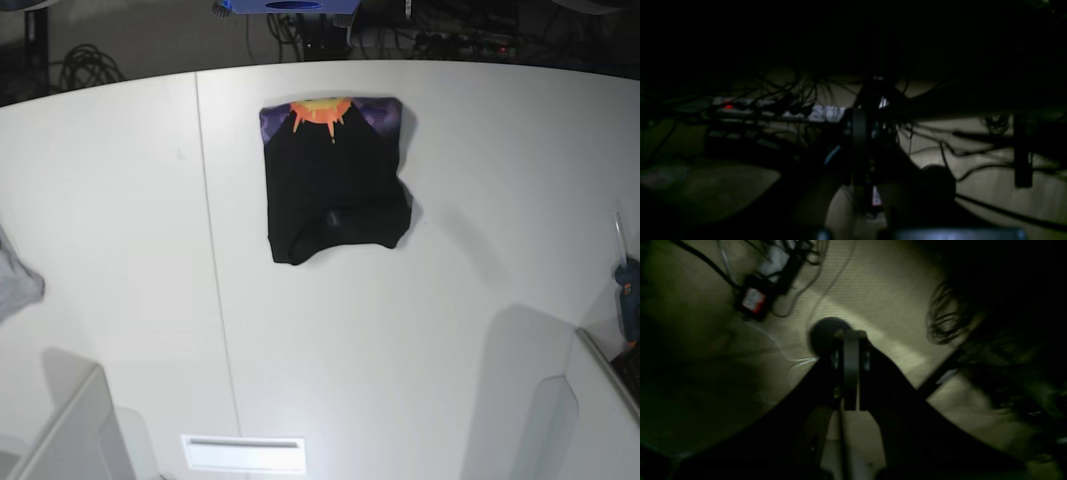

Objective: Fold the T-shirt properly

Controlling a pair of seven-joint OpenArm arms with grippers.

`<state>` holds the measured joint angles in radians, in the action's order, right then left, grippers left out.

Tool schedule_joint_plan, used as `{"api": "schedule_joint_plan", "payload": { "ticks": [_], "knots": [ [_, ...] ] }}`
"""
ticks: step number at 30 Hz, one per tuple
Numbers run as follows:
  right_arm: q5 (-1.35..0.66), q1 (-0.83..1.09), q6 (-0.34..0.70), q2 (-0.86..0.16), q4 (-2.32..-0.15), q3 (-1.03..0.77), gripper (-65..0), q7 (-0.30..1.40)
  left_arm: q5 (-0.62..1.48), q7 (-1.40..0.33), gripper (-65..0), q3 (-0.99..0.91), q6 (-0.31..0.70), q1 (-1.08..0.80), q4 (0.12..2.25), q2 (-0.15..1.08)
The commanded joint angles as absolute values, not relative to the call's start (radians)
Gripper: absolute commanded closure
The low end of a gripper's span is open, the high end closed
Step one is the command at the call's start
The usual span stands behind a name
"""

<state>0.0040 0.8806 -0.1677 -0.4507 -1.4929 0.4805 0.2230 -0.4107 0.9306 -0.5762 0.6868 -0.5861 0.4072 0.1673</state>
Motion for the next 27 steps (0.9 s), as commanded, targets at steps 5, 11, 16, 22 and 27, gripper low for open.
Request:
{"api": "schedule_joint_plan", "payload": {
  "ticks": [5,11,16,22,27],
  "knots": [
    [-0.249,0.763,-0.176,-0.463,-1.314,0.630,0.0,0.217,-0.507,0.943,0.0,-0.579,0.694,-0.466,0.173,0.214],
    [-0.415,0.535,-0.174,-0.306,-0.805,0.763,0.0,0.136,-0.664,0.797,0.0,-0.579,0.694,-0.286,0.000,0.226],
    [-0.420,0.332,-0.174,-0.094,-0.130,0.762,0.0,-0.268,-0.809,0.516,0.0,-0.579,0.575,-0.203,0.021,0.188],
    [-0.423,0.311,-0.174,-0.070,-0.113,0.762,0.0,-0.340,-0.881,0.507,0.0,-0.579,0.437,-0.197,0.024,0.171],
    [-0.423,0.309,-0.174,-0.070,-0.140,0.762,0.0,-0.318,-0.877,0.506,0.0,-0.582,0.437,-0.194,0.030,0.166]
  ]
}}
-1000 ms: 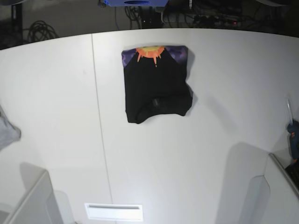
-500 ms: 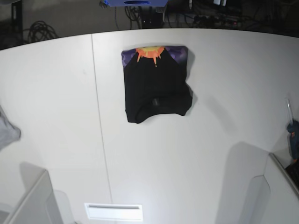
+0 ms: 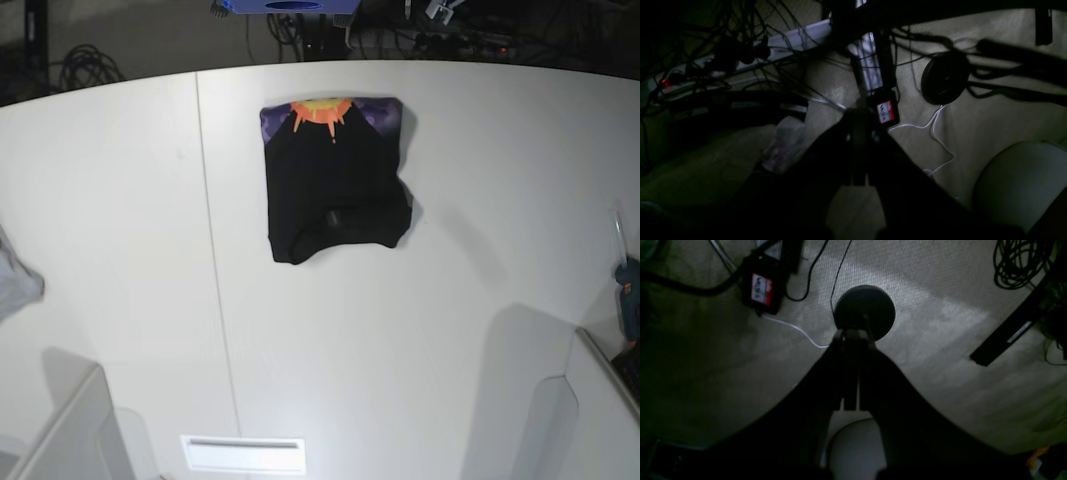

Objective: Fold the T-shirt properly

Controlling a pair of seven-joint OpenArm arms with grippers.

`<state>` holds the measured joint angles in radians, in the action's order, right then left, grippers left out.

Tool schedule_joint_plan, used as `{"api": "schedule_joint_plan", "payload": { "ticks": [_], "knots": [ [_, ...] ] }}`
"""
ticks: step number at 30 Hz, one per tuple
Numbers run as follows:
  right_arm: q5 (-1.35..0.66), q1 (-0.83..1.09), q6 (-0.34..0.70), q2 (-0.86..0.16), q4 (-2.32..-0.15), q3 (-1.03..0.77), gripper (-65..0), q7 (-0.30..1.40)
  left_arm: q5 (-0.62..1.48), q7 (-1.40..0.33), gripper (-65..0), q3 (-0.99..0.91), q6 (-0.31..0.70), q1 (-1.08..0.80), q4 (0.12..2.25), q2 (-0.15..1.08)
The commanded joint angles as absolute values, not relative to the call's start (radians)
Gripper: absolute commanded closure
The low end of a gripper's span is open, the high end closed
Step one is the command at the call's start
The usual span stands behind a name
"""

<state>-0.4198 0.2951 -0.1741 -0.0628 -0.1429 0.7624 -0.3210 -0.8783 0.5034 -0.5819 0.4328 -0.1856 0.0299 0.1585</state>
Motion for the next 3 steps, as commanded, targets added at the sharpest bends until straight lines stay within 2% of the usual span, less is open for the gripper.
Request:
{"api": "schedule_joint_plan", "payload": {
  "ticks": [1,3],
  "knots": [
    [-0.423,0.309,-0.174,-0.070,-0.140,0.762,0.0,-0.318,-0.874,0.507,0.0,-0.585,0.437,-0.193,0.031,0.166],
    [-0.423,0.309,-0.174,-0.070,-0.140,0.762,0.0,-0.318,-0.872,0.510,0.0,-0.588,0.435,-0.182,0.030,0.165]
  ]
}}
